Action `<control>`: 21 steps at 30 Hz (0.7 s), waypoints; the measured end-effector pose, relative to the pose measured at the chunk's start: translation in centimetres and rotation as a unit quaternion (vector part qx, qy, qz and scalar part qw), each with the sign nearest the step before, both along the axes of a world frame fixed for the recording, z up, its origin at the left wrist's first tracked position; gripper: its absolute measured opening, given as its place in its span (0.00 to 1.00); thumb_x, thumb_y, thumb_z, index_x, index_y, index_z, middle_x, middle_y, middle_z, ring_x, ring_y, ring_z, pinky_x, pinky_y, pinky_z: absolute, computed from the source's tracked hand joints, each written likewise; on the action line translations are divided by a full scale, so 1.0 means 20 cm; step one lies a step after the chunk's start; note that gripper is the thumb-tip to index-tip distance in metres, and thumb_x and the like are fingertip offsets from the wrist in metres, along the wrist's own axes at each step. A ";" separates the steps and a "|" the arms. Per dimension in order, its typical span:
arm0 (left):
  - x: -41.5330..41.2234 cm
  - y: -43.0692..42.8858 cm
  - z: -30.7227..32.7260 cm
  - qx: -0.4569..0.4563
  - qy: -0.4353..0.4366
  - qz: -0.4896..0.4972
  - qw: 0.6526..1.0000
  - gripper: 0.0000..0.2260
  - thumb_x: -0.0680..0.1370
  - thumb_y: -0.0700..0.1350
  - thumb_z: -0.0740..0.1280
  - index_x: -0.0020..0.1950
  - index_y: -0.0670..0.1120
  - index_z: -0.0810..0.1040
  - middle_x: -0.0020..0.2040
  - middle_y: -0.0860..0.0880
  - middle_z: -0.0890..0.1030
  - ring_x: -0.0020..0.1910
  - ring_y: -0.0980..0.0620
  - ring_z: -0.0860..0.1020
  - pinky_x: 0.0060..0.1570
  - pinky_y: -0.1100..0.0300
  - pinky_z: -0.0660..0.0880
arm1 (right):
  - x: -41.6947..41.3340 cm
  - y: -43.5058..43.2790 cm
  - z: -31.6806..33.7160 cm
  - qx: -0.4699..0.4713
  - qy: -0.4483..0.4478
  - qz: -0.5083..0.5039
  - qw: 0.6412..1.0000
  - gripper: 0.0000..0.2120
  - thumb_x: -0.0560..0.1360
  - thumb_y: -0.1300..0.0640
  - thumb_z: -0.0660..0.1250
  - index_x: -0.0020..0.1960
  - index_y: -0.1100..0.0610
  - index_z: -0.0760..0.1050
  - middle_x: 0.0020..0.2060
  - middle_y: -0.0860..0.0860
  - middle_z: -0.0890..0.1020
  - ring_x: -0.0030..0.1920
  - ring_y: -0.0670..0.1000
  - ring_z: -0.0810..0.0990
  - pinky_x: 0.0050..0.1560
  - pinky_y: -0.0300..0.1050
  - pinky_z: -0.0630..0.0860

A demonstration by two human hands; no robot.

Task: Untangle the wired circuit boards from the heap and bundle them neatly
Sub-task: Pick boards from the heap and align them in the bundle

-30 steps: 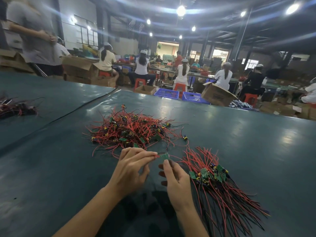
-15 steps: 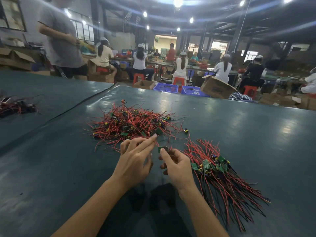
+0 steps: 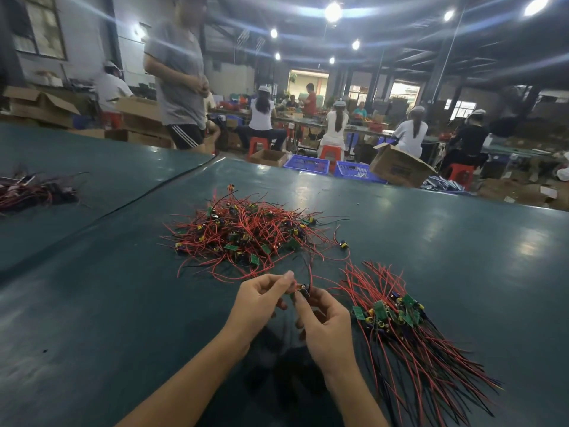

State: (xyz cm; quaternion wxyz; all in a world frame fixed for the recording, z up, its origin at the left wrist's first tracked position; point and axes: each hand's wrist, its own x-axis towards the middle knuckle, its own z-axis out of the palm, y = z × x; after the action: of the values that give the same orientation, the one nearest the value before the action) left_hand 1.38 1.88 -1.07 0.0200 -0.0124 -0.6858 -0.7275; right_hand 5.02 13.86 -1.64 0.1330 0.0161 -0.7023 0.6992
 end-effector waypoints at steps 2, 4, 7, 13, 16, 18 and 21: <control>0.00 0.00 -0.01 0.032 -0.026 -0.016 0.999 0.05 0.74 0.47 0.72 0.45 0.46 0.84 0.39 0.50 0.85 0.32 0.57 0.80 0.31 0.67 0.74 | 0.02 0.00 0.00 -0.005 0.010 0.001 1.000 0.04 0.76 0.61 0.70 0.47 0.53 0.81 0.36 0.45 0.85 0.35 0.42 0.82 0.36 0.35 0.77; 0.02 0.01 0.00 0.087 -0.073 -0.031 0.993 0.07 0.73 0.45 0.74 0.46 0.43 0.81 0.39 0.49 0.85 0.32 0.57 0.81 0.30 0.64 0.75 | 0.03 0.00 0.00 -0.025 0.011 0.001 1.000 0.06 0.76 0.62 0.69 0.46 0.53 0.82 0.35 0.46 0.85 0.34 0.42 0.82 0.34 0.34 0.76; 0.03 0.01 0.03 0.151 -0.157 -0.078 0.973 0.13 0.67 0.48 0.77 0.46 0.43 0.82 0.38 0.47 0.84 0.30 0.56 0.80 0.31 0.61 0.76 | 0.04 0.00 -0.01 -0.062 -0.012 -0.012 0.998 0.07 0.76 0.61 0.70 0.43 0.51 0.83 0.34 0.48 0.85 0.32 0.43 0.80 0.29 0.36 0.75; 0.04 0.03 0.02 0.163 -0.166 -0.151 0.961 0.11 0.73 0.52 0.72 0.47 0.46 0.86 0.46 0.43 0.85 0.38 0.51 0.83 0.35 0.60 0.78 | 0.03 0.01 -0.01 -0.122 -0.031 -0.005 0.992 0.08 0.73 0.62 0.72 0.44 0.50 0.85 0.42 0.54 0.87 0.43 0.54 0.86 0.44 0.47 0.83; 0.03 0.04 0.00 0.145 -0.111 -0.076 0.980 0.05 0.73 0.47 0.72 0.43 0.46 0.85 0.43 0.47 0.86 0.37 0.56 0.82 0.35 0.63 0.77 | 0.03 0.02 -0.02 -0.115 -0.044 -0.024 0.992 0.10 0.73 0.63 0.73 0.44 0.48 0.86 0.40 0.51 0.86 0.43 0.52 0.84 0.46 0.47 0.81; 0.03 0.03 -0.02 0.107 -0.064 -0.029 0.992 0.03 0.75 0.43 0.72 0.43 0.45 0.83 0.40 0.48 0.85 0.36 0.56 0.82 0.34 0.63 0.77 | 0.02 0.02 -0.03 -0.117 -0.051 -0.025 0.991 0.08 0.73 0.61 0.73 0.44 0.48 0.85 0.36 0.48 0.84 0.35 0.44 0.79 0.37 0.37 0.76; 0.03 0.03 -0.01 -0.006 0.047 -0.028 0.998 0.03 0.76 0.43 0.71 0.42 0.46 0.83 0.37 0.49 0.85 0.37 0.55 0.82 0.36 0.64 0.78 | 0.02 0.02 -0.03 -0.107 -0.040 -0.058 0.992 0.04 0.73 0.57 0.72 0.41 0.52 0.85 0.31 0.47 0.82 0.31 0.41 0.76 0.34 0.35 0.73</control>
State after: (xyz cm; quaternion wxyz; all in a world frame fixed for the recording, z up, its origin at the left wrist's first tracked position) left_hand 1.97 2.43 -1.31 0.0318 -0.0665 -0.6875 -0.7224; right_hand 5.43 14.21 -2.21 0.1462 -0.0672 -0.6276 0.7617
